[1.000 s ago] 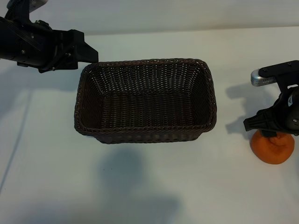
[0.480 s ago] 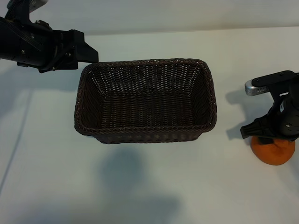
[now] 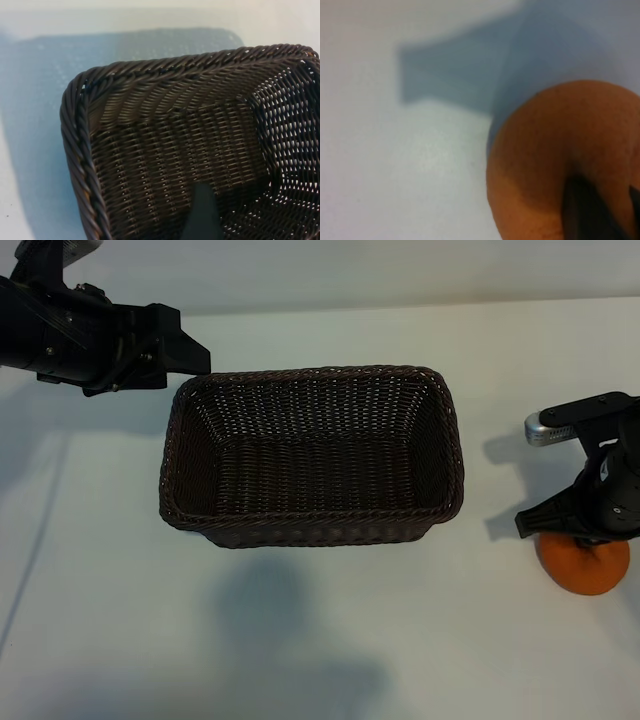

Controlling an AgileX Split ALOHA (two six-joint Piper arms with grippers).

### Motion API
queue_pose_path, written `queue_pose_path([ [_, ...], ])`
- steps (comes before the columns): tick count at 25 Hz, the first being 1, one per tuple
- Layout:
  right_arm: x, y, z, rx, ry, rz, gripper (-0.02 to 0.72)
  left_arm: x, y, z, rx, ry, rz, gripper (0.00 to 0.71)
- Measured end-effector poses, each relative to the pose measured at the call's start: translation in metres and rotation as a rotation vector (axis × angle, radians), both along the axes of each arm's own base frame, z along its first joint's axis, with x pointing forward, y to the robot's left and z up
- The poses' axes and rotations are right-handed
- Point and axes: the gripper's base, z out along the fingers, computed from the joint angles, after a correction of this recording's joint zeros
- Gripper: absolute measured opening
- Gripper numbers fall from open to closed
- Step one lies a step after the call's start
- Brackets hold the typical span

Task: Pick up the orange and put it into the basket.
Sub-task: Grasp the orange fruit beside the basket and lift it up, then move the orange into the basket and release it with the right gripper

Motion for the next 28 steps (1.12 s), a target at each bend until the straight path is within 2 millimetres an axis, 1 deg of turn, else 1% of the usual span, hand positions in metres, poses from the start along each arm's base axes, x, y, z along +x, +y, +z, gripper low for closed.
queue_pose_path([
  [4,-0.001,0.000,0.005,0.000,-0.007,-0.002,0.087,0.000,0.000,0.000,0.000,0.000,0.000,0.590],
  [6,-0.004,-0.001,0.012,0.001,-0.019,-0.004,0.087,0.000,0.000,0.000,-0.001,0.001,0.002,0.590],
  [8,-0.006,-0.002,0.025,0.007,-0.043,-0.011,0.083,0.000,0.000,0.000,0.000,0.001,0.001,0.590],
  [11,-0.009,-0.003,0.053,0.017,-0.104,-0.019,0.074,0.000,0.000,0.000,0.000,0.001,0.001,0.590],
  [16,-0.016,-0.004,0.112,0.046,-0.260,-0.029,0.072,0.000,0.000,0.000,0.000,0.001,0.001,0.590],
  [20,-0.020,-0.001,0.152,0.114,-0.363,-0.013,0.072,0.000,0.000,0.000,0.000,0.001,0.001,0.590],
  [23,-0.017,0.008,0.170,0.195,-0.406,0.041,0.072,0.000,0.000,0.000,0.000,0.000,0.000,0.590],
  [26,-0.013,0.019,0.181,0.300,-0.432,0.114,0.072,0.000,0.000,0.000,0.000,0.000,0.000,0.590],
  [28,-0.007,0.026,0.183,0.354,-0.447,0.156,0.072,0.000,0.000,0.000,0.000,0.000,0.000,0.590],
])
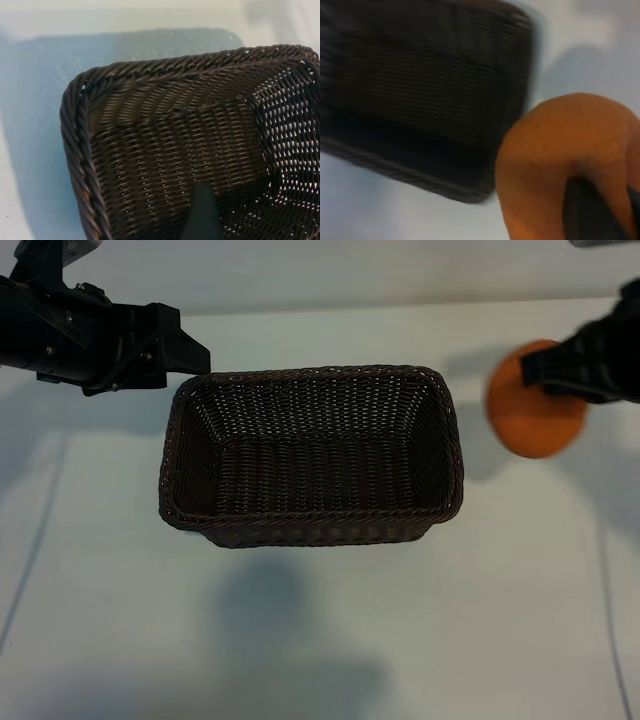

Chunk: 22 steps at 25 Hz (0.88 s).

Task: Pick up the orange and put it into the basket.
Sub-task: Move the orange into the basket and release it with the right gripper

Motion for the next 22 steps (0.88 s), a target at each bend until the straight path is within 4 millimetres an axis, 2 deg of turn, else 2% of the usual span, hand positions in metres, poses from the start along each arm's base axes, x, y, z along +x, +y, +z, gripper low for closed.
queue_pose_path([
  [3,0.014,0.009,-0.003,0.047,-0.007,0.057,0.072,0.000,0.000,0.000,0.000,0.000,0.000,0.590],
  [8,0.035,0.023,-0.019,0.042,0.027,0.123,0.072,0.000,0.000,0.000,-0.001,0.000,0.000,0.590],
  [18,0.064,0.105,-0.048,-0.005,0.053,0.354,0.072,0.000,0.000,0.000,0.000,-0.002,-0.002,0.590],
  [22,0.075,0.122,-0.069,-0.034,0.081,0.390,0.072,0.000,0.000,0.000,-0.001,-0.001,-0.002,0.590],
])
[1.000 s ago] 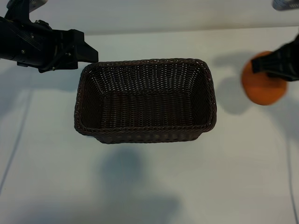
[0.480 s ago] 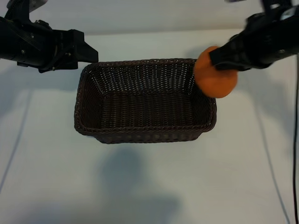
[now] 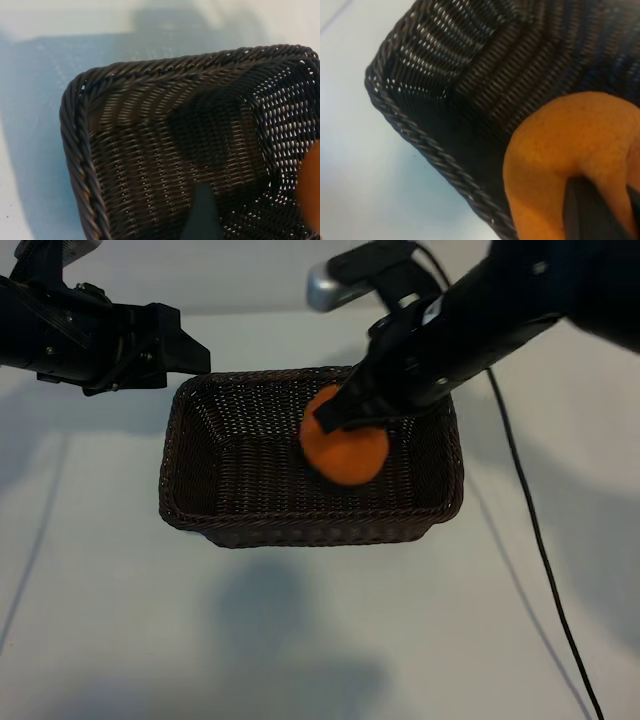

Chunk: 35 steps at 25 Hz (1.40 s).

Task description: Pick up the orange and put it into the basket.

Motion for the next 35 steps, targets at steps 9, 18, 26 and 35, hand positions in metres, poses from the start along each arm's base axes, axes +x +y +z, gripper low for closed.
queue_pose_path([
  [9,0.020,0.008,-0.047,-0.056,0.041,0.014,0.072,0.000,0.000,0.000,0.000,0.000,0.000,0.590],
  [18,0.027,0.011,-0.071,-0.075,0.071,0.012,0.072,0.000,0.000,0.000,0.000,0.000,0.001,0.590],
  [26,0.027,0.012,-0.070,-0.063,0.074,0.004,0.381,0.000,0.000,0.000,0.000,0.000,0.001,0.590],
  [35,0.028,0.017,-0.053,-0.050,0.129,0.031,0.705,0.000,0.000,0.000,-0.001,0.002,0.002,0.590],
])
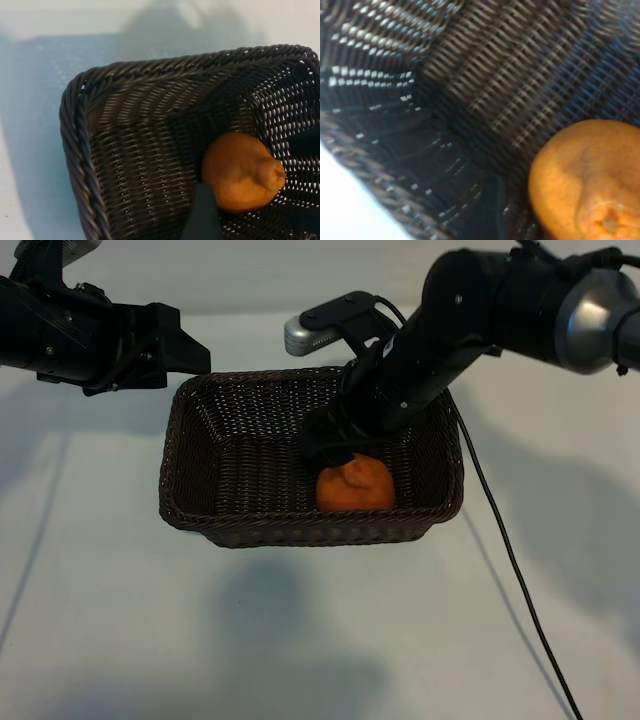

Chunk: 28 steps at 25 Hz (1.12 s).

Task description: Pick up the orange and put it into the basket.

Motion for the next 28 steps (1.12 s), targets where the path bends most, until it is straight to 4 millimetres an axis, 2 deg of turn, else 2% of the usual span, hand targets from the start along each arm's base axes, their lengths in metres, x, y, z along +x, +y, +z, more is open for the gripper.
queue_pose_path([
  [7,-0.005,0.001,0.020,-0.004,0.059,0.054,0.637,0.000,0.000,0.000,0.000,0.000,0.000,0.590],
  [17,-0.028,-0.008,0.077,0.035,-0.020,0.084,0.615,0.000,0.000,0.000,0.000,0.000,-0.003,0.590],
  [28,-0.034,-0.010,0.080,0.041,0.030,0.083,0.602,0.000,0.000,0.000,0.006,-0.007,-0.016,0.590],
])
